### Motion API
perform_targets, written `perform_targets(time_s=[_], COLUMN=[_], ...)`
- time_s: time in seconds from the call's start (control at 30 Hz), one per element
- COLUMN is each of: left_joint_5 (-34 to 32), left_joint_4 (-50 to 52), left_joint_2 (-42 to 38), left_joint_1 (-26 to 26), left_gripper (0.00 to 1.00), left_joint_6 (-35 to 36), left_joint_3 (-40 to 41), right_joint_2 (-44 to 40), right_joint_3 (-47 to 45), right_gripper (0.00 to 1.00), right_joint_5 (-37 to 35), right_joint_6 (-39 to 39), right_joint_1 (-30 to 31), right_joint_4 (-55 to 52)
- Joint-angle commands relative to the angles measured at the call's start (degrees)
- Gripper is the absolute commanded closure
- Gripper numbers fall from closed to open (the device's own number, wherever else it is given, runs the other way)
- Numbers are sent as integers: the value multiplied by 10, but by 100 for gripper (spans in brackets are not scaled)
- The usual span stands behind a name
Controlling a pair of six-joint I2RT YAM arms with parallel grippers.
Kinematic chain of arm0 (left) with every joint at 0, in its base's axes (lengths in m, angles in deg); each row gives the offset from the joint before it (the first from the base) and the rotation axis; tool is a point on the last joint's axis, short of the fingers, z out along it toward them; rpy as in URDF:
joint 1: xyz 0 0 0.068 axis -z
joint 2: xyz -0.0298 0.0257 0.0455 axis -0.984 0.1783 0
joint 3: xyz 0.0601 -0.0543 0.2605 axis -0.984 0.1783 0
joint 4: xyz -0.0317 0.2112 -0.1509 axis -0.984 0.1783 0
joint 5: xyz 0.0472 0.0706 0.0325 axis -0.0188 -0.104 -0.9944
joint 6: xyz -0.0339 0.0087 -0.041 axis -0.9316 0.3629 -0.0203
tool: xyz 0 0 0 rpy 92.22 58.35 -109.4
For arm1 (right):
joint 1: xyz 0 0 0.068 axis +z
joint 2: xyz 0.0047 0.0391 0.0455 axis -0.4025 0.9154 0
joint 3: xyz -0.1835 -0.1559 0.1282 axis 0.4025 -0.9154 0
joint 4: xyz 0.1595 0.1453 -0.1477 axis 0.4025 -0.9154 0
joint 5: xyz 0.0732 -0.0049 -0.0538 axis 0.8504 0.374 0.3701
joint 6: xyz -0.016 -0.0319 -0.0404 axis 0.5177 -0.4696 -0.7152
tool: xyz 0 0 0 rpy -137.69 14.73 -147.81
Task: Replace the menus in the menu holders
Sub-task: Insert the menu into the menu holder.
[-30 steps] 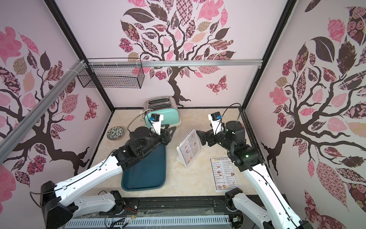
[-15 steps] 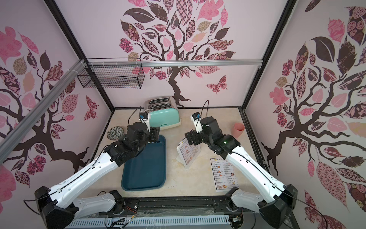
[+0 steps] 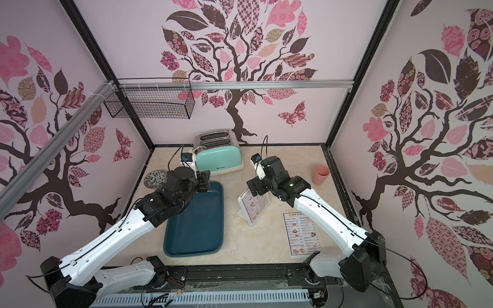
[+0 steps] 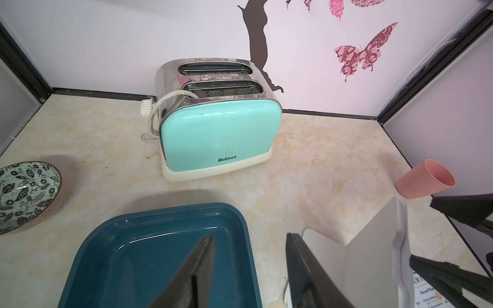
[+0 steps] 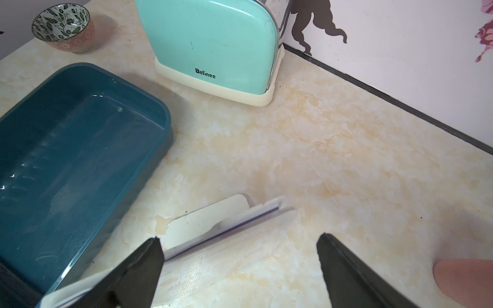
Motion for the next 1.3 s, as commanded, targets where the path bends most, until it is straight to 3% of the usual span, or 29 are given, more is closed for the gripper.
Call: perform_targets(time_s=[0.0, 0.33, 0.77, 1.0, 1.17, 1.27], left_joint_5=[-8, -32, -37, -48, -50, -51], left_joint_4=[-1, 1, -2, 5, 9, 10], left_joint_2=[-1, 1, -2, -2, -4, -17], left_joint_1=[-1, -15, -17, -18, -40, -81], left_gripper=[51, 50, 50, 50, 50, 49], left_joint_6=[-3, 20, 17, 17, 19, 23], left_joint_3=[5, -3, 5, 8, 8, 16], right_joint_2=[-13, -6, 12, 33, 35, 7], right_joint_3=[3, 82, 21, 41, 85, 97], right_gripper=[4, 3, 3, 4, 3, 1], right_joint_5=[-16, 25, 43, 17, 9, 14], right_joint_6=[-4, 6, -10, -15, -16, 1], right_joint_1=[0, 0, 0, 0, 1, 0], right_joint_4=[-18, -14, -20, -62, -75, -38])
